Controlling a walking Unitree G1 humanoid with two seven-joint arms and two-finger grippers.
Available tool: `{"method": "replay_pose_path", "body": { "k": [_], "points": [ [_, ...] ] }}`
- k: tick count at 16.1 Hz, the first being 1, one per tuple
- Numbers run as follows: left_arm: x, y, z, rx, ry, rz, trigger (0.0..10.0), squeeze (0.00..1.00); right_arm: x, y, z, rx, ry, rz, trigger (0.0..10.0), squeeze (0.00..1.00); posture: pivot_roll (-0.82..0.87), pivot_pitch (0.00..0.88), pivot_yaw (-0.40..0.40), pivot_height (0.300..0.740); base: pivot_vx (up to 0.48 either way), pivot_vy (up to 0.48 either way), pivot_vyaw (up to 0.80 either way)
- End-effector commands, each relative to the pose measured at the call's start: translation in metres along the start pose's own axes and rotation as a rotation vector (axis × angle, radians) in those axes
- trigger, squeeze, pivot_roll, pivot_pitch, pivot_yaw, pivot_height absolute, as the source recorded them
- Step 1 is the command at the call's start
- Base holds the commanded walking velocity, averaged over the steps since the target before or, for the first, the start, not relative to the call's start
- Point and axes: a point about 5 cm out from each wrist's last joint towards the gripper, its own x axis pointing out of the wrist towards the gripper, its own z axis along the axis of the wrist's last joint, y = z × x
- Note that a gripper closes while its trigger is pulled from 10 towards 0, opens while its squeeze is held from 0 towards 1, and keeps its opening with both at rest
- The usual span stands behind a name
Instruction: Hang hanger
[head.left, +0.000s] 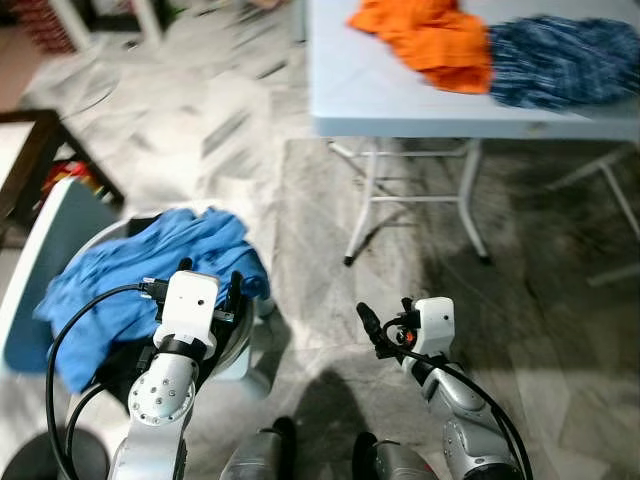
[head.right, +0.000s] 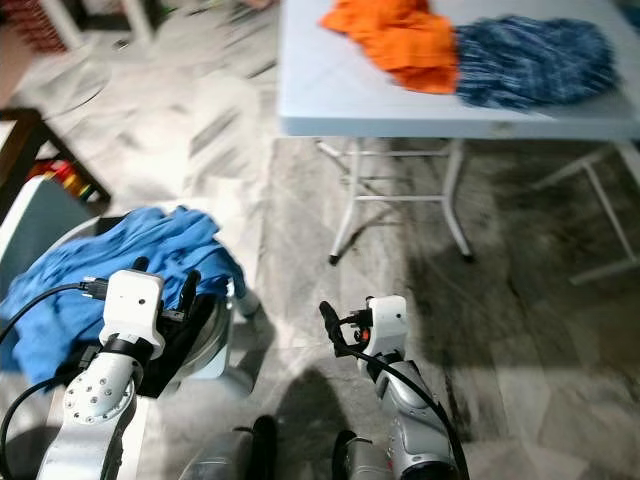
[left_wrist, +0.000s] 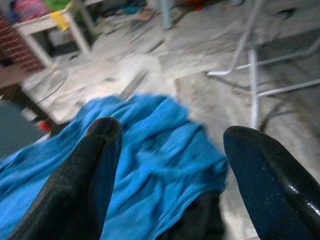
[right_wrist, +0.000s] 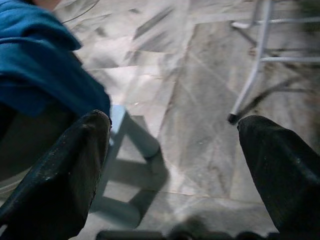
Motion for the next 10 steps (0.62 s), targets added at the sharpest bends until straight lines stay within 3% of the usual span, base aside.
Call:
{"method": "replay_pose_path", "body": {
  "k": [1, 3, 4, 8, 10],
  "points": [
    [-0.002, 0.005, -0.009, 0.013, 0.041, 0.028, 10.0, 0.0, -0.003, 0.001, -0.005, -0.001, 0.019, 0.0, 10.0, 0.0, 0.07, 0.239, 0.014, 0.74, 0.0, 0.0, 0.79],
    [0.001, 0.01, -0.015, 0.013, 0.055, 0.041, 10.0, 0.0, -0.003, 0.001, -0.005, 0.001, 0.021, -0.001, 10.0, 0.0, 0.07, 0.243, 0.014, 0.74, 0.0, 0.0, 0.79],
    [0.007, 0.012, -0.029, 0.018, 0.079, 0.018, 10.0, 0.0, -0.005, 0.002, -0.007, 0.004, 0.026, -0.002, 10.0, 0.0, 0.07, 0.244, 0.016, 0.74, 0.0, 0.0, 0.77],
    [0.008, 0.013, -0.042, 0.015, 0.106, 0.012, 10.0, 0.0, -0.006, 0.0, -0.008, 0.007, 0.03, -0.004, 10.0, 0.0, 0.06, 0.25, 0.017, 0.74, 0.0, 0.0, 0.74],
    [0.011, 0.011, -0.048, 0.005, 0.11, 0.002, 10.0, 0.0, -0.007, 0.0, -0.009, 0.013, 0.033, -0.006, 10.0, 0.0, 0.06, 0.257, 0.016, 0.74, 0.0, 0.124, 0.0]
  ]
}}
